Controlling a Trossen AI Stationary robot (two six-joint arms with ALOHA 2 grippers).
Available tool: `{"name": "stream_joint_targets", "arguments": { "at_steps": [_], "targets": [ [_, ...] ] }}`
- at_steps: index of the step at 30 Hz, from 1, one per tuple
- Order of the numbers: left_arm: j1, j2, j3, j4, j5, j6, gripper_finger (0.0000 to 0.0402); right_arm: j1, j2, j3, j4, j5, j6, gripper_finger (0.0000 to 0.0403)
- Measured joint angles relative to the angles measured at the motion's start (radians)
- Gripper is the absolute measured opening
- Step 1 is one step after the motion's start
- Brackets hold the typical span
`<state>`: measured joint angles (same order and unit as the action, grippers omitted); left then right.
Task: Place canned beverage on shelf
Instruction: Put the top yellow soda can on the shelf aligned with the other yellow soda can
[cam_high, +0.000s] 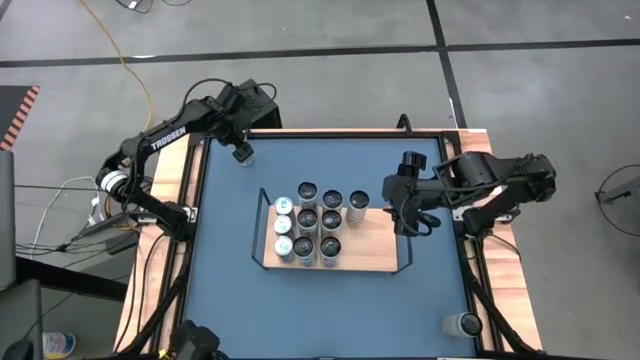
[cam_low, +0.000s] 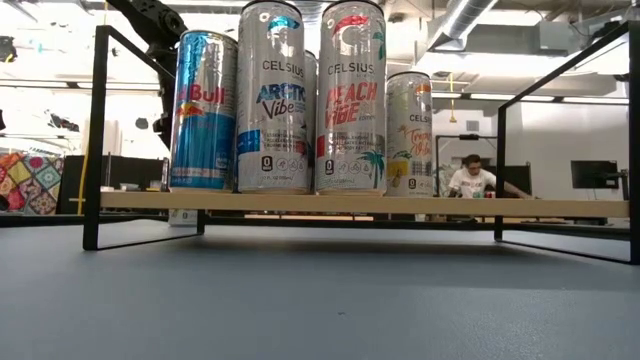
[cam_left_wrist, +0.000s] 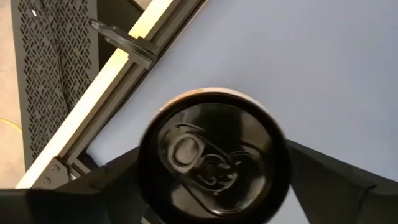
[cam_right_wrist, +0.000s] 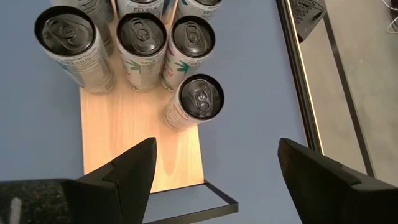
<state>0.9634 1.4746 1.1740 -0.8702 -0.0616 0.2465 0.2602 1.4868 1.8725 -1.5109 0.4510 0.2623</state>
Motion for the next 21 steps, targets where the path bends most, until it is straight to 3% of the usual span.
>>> {"name": "stream_joint_targets", "arguments": {
  "at_steps": [7, 14, 21],
  "targets": [
    [-0.001, -0.001, 0.000, 0.006, 0.003, 0.003, 0.0235, -0.001, 0.000, 0.000, -0.001, 0.000, 0.000, 0.0317],
    [-0.037, -0.030, 0.008, -0.018, 0.009, 0.007, 0.0235, 0.004, 0.000, 0.000, 0.000, 0.028, -0.011, 0.0317],
    [-0.102, -0.148, 0.113, -0.107, 0.055, 0.032, 0.0235, 0.052, -0.046, -0.001, 0.057, 0.078, -0.027, 0.0317]
  ]
}}
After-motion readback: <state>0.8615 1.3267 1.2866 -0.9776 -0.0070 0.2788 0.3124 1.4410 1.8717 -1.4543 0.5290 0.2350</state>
